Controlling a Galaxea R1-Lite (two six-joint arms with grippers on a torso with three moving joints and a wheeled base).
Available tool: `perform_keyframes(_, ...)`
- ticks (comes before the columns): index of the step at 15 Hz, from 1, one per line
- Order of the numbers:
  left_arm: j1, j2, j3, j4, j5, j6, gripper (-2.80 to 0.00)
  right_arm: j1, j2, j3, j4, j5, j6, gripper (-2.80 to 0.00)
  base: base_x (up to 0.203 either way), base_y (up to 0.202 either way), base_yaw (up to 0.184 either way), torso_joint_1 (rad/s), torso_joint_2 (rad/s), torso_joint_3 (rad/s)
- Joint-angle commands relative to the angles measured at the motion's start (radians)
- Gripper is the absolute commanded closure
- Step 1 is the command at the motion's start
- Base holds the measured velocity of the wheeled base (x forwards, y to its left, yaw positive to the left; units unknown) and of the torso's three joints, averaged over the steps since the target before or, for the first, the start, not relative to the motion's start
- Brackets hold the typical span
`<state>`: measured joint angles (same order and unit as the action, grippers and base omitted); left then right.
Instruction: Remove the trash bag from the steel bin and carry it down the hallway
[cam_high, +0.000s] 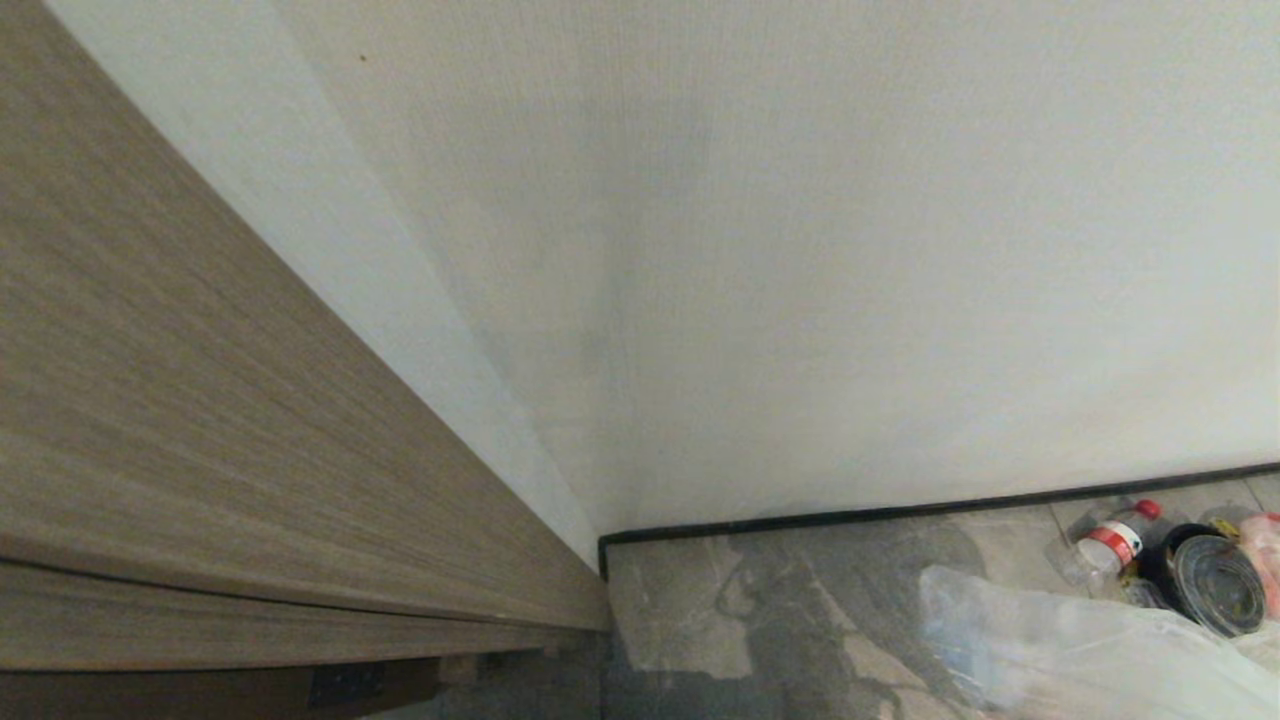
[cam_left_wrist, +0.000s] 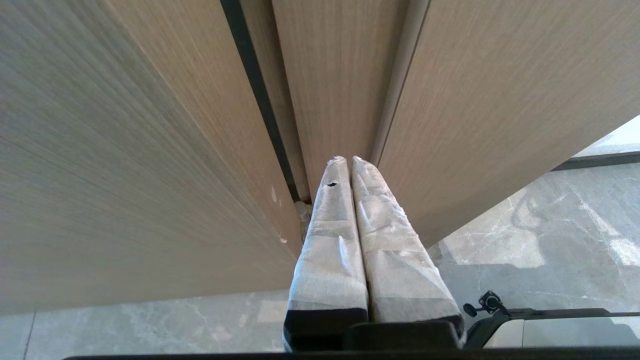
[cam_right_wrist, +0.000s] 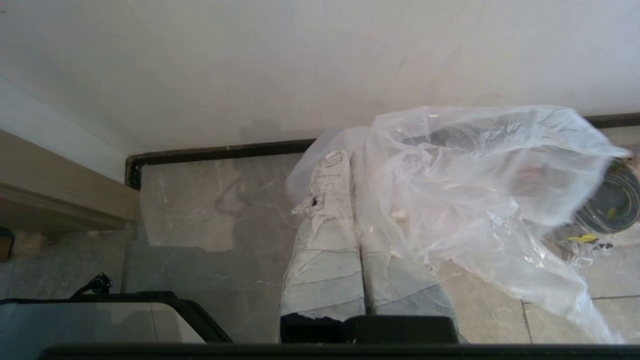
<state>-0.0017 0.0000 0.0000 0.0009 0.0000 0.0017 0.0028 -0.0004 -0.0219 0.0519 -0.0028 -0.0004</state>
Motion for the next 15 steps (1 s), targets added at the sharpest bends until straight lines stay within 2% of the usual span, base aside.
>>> perform_keyframes(1,0.000,0.000,0.000,0.000,0.001,0.000,0.00,0.000,0.002,-0.001,0.003,0.000,-0.001,0.00,0.000,0.000,0.000,0.000,0.00,0.000)
perform_keyframes(15,0.000,0.000,0.000,-0.001,0.002,0.000,0.00,0.000,0.002,-0.001,0.003,0.000,-0.001,0.00,0.000,0.000,0.000,0.000,0.00,0.000)
